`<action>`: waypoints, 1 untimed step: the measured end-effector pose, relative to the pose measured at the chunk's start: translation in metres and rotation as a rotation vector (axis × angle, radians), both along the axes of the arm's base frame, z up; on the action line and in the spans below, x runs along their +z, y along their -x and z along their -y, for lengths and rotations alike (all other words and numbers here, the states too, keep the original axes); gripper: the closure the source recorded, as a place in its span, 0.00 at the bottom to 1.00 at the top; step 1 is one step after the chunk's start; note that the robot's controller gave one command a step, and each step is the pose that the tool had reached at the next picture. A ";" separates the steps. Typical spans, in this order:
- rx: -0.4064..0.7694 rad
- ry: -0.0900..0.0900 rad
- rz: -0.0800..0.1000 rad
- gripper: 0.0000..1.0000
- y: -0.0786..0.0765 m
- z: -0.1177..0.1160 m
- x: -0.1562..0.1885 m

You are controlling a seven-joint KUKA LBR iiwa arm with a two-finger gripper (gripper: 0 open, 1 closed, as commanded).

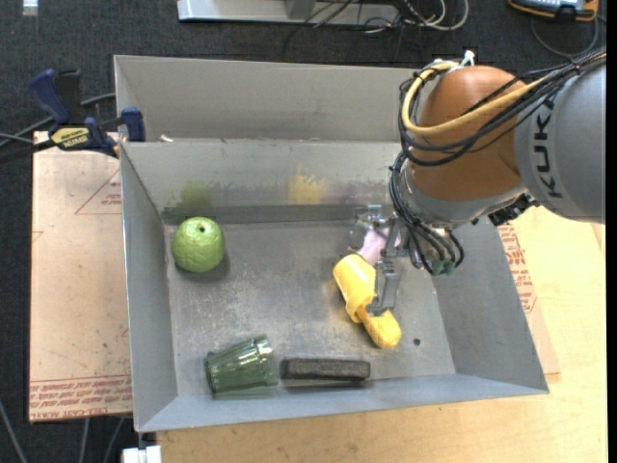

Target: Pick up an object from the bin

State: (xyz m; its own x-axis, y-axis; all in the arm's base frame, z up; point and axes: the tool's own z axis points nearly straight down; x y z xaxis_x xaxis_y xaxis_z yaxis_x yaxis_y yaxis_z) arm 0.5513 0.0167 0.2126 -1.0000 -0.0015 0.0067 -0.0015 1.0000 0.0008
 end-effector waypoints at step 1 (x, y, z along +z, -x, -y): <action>0.000 0.000 0.008 0.00 -0.001 0.000 0.005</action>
Offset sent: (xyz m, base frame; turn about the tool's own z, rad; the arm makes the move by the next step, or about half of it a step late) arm 0.0010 -0.0735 -0.1426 0.1642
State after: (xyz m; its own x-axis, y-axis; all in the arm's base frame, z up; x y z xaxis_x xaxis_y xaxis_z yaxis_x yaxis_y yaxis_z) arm 0.5528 0.0166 0.2172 -1.0000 -0.0010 -0.0011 -0.0010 1.0000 0.0010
